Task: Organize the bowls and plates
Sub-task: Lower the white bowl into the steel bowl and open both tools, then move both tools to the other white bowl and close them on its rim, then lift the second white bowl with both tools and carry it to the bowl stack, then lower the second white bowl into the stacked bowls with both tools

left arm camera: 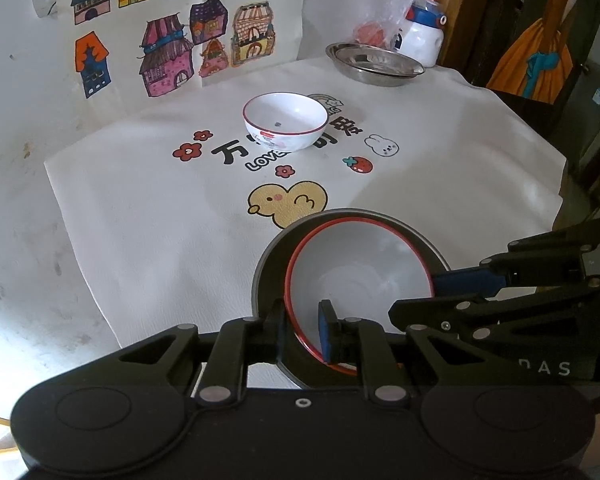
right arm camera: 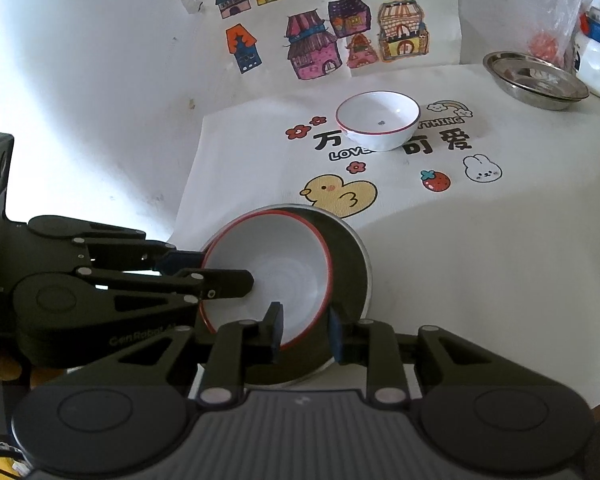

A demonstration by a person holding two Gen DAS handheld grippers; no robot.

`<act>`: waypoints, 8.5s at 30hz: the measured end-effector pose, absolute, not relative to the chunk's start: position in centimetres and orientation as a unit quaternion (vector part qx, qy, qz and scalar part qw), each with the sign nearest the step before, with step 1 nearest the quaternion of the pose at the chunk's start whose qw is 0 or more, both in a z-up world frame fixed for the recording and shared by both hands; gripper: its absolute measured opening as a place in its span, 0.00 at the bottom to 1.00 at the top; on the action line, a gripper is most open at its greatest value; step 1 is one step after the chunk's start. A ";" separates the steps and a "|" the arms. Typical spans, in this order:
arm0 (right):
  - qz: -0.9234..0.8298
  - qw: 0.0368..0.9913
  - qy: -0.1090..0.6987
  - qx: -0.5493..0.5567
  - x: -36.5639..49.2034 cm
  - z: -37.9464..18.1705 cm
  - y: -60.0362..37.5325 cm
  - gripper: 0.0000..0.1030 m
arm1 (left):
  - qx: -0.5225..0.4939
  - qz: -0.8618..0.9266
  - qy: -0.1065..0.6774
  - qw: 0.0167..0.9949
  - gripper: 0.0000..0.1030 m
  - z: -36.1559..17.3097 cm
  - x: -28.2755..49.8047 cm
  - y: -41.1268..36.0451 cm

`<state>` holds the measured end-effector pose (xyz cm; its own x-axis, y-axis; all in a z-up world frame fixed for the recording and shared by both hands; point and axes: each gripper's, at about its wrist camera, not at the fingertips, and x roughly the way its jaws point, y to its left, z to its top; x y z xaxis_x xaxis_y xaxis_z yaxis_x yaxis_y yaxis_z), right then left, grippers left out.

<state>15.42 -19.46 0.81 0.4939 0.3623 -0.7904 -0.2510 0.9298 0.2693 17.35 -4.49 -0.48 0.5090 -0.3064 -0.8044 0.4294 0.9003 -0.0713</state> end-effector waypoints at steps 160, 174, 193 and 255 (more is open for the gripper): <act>0.132 0.918 0.335 0.165 26.3 -0.4 -24.9 0.18 | -0.080 -0.217 0.383 0.894 0.14 0.1 30.0 -5.7; 0.135 0.927 0.319 0.144 17.9 2.8 -23.0 0.18 | -0.071 -0.228 0.367 0.899 0.15 3.2 21.5 -5.0; 0.144 0.921 0.347 0.106 11.5 2.1 -20.7 0.19 | -0.068 -0.224 0.385 0.893 0.15 2.1 15.2 -3.3; 0.133 0.915 0.381 0.033 12.0 1.0 -19.1 0.26 | 0.033 -0.215 0.410 0.886 0.19 1.0 15.0 -5.7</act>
<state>11.95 -19.12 0.95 0.6751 0.2677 -0.6874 -0.2175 0.9626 0.1613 14.96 -5.66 1.02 0.5724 -0.3534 -0.7399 0.4071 0.9058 -0.1177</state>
